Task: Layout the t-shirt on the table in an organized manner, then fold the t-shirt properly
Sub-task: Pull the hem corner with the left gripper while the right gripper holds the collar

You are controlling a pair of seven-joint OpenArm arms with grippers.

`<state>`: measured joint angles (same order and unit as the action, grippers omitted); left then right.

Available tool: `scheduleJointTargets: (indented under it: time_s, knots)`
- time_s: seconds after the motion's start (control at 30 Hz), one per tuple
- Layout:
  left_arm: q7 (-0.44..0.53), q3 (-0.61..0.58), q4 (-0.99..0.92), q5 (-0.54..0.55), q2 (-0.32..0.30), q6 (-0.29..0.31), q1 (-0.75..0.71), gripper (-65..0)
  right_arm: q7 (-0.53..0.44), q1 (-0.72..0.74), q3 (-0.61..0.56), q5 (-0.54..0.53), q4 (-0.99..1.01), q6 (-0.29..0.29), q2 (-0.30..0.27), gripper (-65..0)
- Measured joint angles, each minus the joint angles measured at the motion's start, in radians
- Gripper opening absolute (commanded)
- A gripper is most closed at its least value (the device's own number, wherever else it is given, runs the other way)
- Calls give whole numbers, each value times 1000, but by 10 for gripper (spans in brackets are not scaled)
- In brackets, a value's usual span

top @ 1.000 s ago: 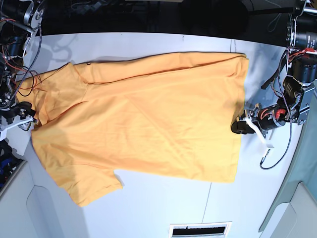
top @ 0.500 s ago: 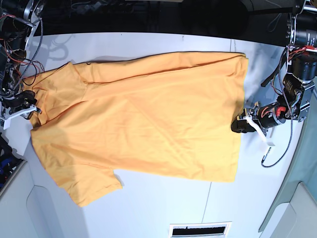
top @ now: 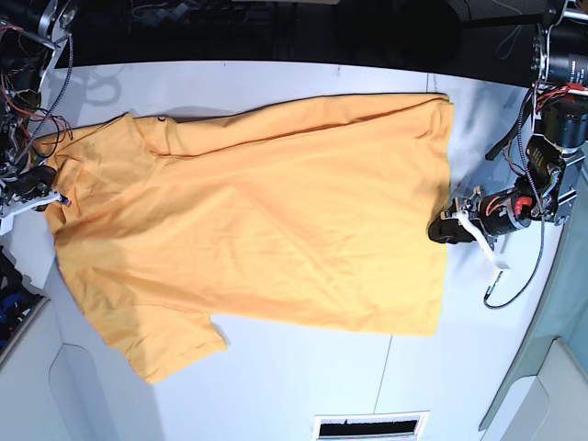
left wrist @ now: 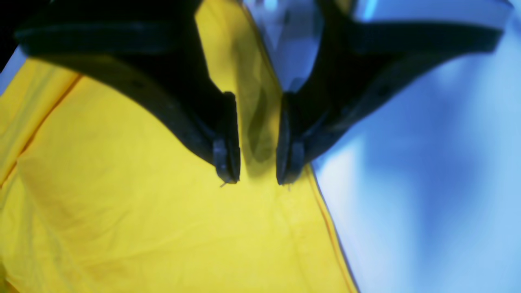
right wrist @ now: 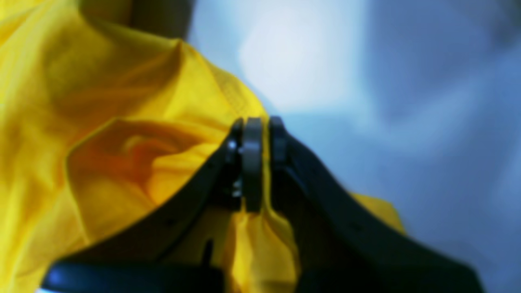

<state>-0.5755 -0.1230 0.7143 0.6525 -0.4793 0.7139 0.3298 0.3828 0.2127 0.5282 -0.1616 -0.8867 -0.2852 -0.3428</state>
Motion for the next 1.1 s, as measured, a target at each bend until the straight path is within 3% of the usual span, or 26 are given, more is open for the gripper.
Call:
scheduleJointTargets:
  time_s: [0.43, 0.57, 0.63, 0.97, 1.1]
  knots:
    - [7, 1, 3, 5, 0, 6, -15, -472, 26, -240, 75, -122, -220, -2, 2, -650]
    - [6, 1, 3, 5, 0, 6, -15, -472, 30, -240, 75, -164, -220, 5, 2, -430]
    - [7, 1, 3, 5, 0, 6, -14, -472, 34, -234, 75, -175, -222, 5, 2, -355]
    - [-94, -8, 154, 59, -56, -23, -38, -459, 49, -102, 75, -173, -222, 13, 5, -339]
    - [-76, -8, 195, 66, -72, -26, -19, -334, 43, -9, 75, -171, -209, 11, 4, -339]
